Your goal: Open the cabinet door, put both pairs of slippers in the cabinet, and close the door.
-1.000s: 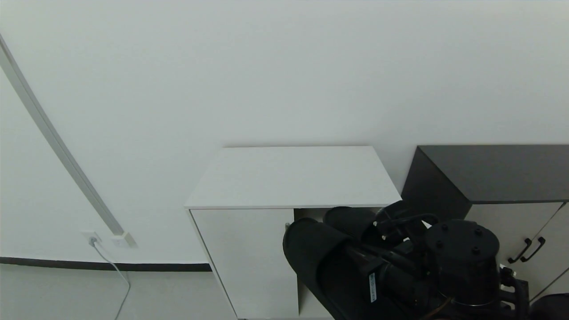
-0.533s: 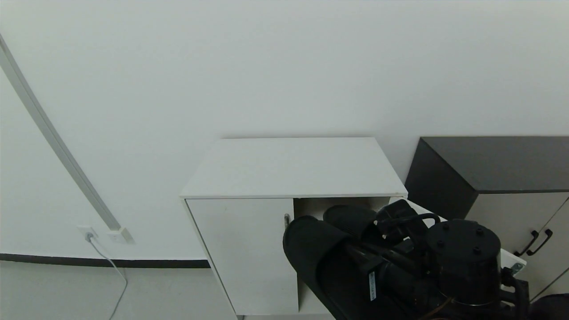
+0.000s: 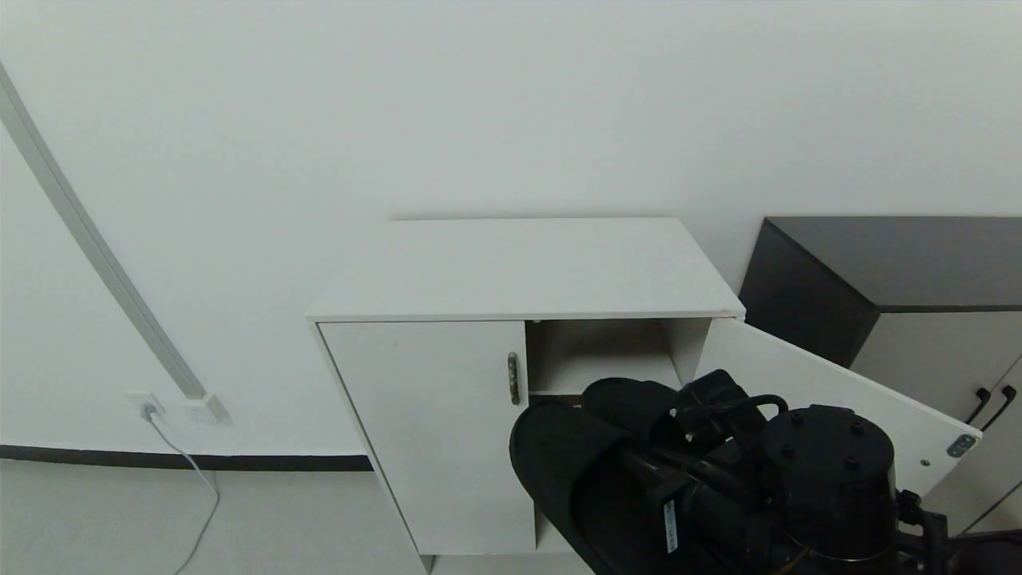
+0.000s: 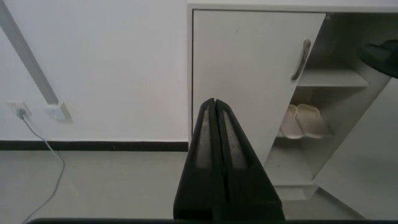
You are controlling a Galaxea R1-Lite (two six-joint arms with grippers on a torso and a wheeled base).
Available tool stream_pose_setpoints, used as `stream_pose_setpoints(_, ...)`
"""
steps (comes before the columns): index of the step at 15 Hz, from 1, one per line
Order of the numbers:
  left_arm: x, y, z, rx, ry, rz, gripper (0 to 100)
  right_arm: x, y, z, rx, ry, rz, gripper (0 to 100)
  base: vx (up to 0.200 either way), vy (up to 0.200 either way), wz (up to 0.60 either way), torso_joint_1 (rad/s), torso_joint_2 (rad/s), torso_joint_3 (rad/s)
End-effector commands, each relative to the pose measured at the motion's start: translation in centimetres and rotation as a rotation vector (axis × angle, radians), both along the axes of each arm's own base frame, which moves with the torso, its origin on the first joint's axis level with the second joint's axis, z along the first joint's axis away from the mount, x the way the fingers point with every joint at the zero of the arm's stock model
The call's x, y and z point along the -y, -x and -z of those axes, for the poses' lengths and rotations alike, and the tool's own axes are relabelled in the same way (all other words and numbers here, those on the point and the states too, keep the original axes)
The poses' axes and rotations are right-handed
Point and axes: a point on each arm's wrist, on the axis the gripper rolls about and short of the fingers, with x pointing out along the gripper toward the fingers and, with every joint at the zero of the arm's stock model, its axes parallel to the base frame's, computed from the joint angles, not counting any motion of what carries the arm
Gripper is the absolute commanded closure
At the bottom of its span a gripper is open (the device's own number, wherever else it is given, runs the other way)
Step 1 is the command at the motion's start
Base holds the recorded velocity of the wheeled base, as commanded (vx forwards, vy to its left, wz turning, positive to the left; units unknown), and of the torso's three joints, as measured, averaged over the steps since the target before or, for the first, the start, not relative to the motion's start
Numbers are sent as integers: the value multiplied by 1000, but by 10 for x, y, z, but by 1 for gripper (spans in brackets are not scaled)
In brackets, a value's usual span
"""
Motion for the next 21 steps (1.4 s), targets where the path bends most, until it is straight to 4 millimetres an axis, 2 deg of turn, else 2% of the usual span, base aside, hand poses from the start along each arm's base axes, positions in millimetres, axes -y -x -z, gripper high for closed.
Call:
stream_pose_setpoints(1,0,0,0,0,0,0,100,-2,-1,4,-7,8,-1,100,0,0,0,-232,554,325)
stream_pose_setpoints(4,0,0,0,0,0,0,100,0,-2,4,-8,7,7,100,0,0,0,-220,540,317)
stream_pose_setpoints(12,0,0,0,-1,0,0,100,1,-20,21,-23,52,84,100,0,0,0,-184,503,317)
stream_pose_setpoints(14,0,0,0,0,0,0,100,-7,-37,24,4,60,181,100,0,0,0,-146,476,317)
stream_pose_setpoints(15,0,0,0,0,0,0,100,-20,-53,34,24,103,314,100,0,0,0,-144,486,320)
stream_pose_setpoints(16,0,0,0,0,0,0,100,-27,-61,41,26,101,363,100,0,0,0,-134,466,334)
stream_pose_setpoints(19,0,0,0,0,0,0,100,-37,-75,53,-8,121,420,100,0,0,0,-82,334,248)
stream_pose_setpoints(21,0,0,0,0,0,0,100,-35,-80,48,-32,115,476,100,0,0,0,-27,90,63)
